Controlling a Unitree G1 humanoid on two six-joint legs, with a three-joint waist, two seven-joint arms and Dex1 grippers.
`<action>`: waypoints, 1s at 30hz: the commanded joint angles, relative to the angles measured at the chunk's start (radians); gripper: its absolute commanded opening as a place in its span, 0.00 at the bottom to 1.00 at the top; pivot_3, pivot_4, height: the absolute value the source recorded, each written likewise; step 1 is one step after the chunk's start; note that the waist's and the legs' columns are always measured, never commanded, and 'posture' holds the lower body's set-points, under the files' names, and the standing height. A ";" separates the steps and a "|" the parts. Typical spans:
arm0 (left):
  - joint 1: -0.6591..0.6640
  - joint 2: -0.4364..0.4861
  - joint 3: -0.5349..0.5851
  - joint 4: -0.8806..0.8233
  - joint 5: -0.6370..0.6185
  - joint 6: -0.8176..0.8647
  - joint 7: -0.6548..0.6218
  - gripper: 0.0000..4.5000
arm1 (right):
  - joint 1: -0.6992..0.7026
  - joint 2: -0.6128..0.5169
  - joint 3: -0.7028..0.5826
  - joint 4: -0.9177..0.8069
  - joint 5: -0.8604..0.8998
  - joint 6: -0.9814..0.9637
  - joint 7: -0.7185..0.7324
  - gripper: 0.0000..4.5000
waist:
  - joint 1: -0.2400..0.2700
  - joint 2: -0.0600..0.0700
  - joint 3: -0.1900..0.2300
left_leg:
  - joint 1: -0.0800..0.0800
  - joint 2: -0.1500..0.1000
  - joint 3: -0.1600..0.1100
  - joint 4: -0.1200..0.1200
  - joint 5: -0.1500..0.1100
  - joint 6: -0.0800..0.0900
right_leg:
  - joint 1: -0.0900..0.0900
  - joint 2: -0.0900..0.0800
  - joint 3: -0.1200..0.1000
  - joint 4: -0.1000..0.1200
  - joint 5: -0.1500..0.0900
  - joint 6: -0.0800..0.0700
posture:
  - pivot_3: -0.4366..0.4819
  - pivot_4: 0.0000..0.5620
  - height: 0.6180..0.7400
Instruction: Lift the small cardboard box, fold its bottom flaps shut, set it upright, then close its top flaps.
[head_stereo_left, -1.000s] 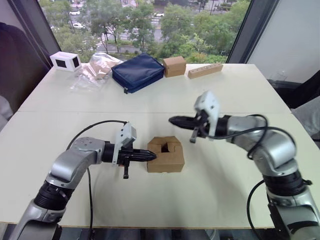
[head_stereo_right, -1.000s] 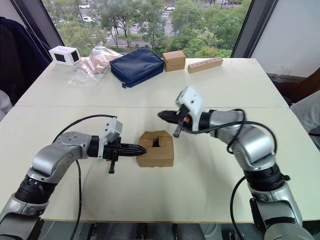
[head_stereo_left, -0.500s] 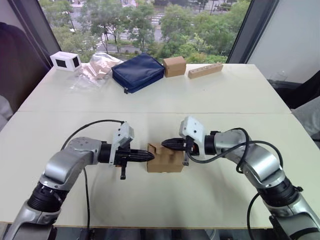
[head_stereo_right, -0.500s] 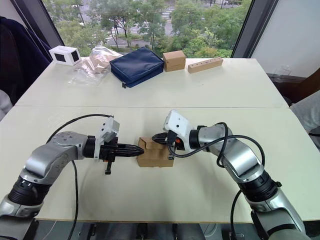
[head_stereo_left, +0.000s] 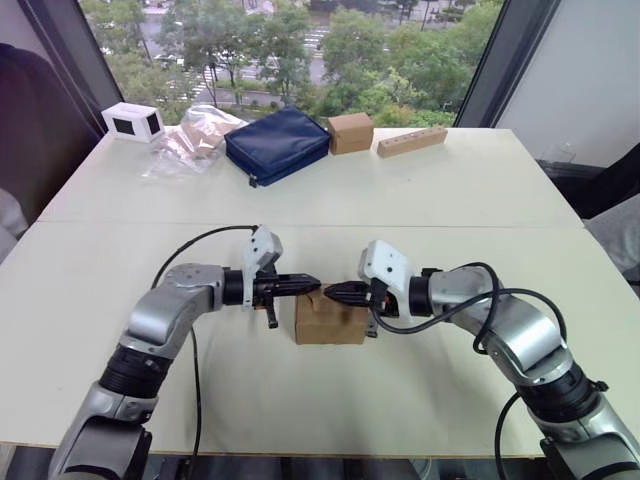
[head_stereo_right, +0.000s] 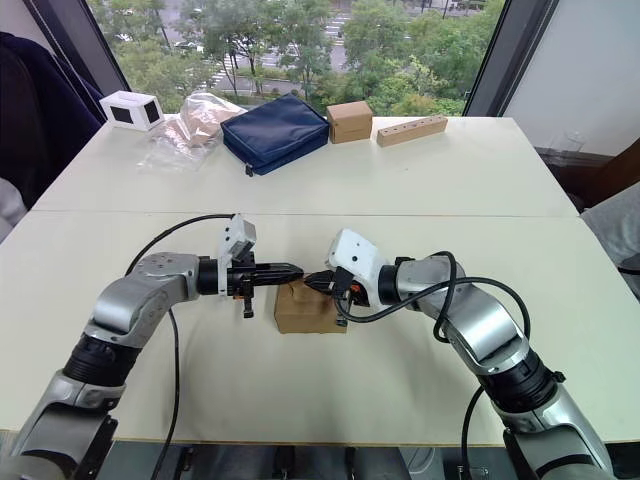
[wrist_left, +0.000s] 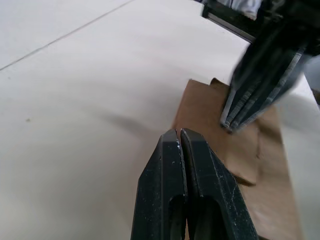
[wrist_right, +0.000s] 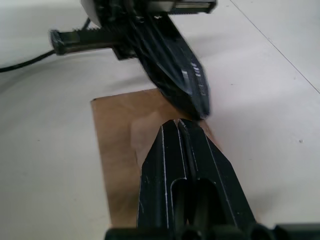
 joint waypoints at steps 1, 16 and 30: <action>-0.011 -0.012 0.007 0.014 0.014 -0.034 -0.003 0.01 | 0.010 -0.032 -0.058 -0.101 0.033 0.018 0.005 0.00 | 0.000 0.000 0.000 | 0.000 0.000 0.000 0.000 0.000 0.000 | 0.000 0.000 0.000 0.000 0.000 0.000 | 0.48 0.27 1.00; 0.000 -0.033 0.031 -0.006 -0.010 -0.007 0.012 0.01 | 0.049 -0.060 0.005 -0.151 0.014 0.020 0.003 0.00 | -0.001 0.000 0.000 | 0.000 0.000 0.000 0.000 0.000 0.000 | 0.000 0.000 0.000 0.000 0.000 0.000 | 0.48 0.27 1.00; 0.023 -0.028 0.042 -0.050 -0.031 0.037 0.030 0.01 | 0.045 -0.070 0.065 -0.066 -0.102 -0.061 0.015 0.00 | 0.000 0.000 0.000 | 0.000 0.000 0.000 0.000 0.000 0.000 | 0.000 0.000 0.000 0.000 0.000 0.000 | 0.48 0.27 1.00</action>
